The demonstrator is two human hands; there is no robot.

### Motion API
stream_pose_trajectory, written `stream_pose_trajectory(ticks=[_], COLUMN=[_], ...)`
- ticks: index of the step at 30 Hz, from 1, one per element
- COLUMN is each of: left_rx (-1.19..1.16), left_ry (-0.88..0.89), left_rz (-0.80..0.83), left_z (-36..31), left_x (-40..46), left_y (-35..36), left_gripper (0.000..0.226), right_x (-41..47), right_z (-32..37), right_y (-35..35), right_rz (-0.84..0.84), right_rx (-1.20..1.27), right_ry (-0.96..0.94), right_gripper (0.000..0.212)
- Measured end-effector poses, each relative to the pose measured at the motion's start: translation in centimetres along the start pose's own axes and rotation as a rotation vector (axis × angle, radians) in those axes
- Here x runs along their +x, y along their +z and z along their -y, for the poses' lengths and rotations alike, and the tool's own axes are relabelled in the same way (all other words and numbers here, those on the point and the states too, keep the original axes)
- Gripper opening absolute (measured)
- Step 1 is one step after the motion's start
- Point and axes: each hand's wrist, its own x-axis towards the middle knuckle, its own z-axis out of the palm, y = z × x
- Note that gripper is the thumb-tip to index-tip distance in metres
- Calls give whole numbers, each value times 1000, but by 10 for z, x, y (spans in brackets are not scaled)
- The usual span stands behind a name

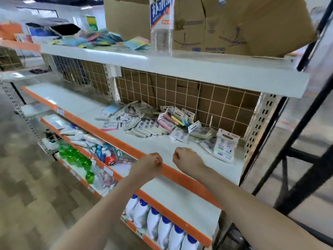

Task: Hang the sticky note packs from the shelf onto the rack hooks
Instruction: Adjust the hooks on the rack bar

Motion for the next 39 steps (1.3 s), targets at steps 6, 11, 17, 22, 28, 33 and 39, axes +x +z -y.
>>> stream_pose_trajectory(ticks=[6, 11, 17, 22, 28, 33, 39], left_rx=[-22, -25, -14, 107, 302, 324, 350], left_ry=[-64, -50, 15, 184, 318, 448, 548], left_rz=[-54, -129, -119, -67, 36, -91, -118], left_z=[18, 38, 63, 83, 116, 136, 136], left_x=[56, 90, 145, 201, 246, 246, 250], left_y=[-3, 0, -1, -5, -2, 11, 8], left_gripper=[19, 20, 25, 31, 68, 62, 49], right_x=[64, 99, 145, 189, 221, 218, 208], right_z=[4, 8, 10, 9, 20, 29, 38], right_y=[9, 29, 47, 56, 76, 100, 105], right_rz=[28, 3, -115, -247, -307, -338, -433], right_rx=[-15, -8, -24, -105, -87, -169, -258], right_ry=[-10, -31, 33, 145, 320, 399, 465], right_gripper=[20, 17, 29, 45, 57, 61, 54])
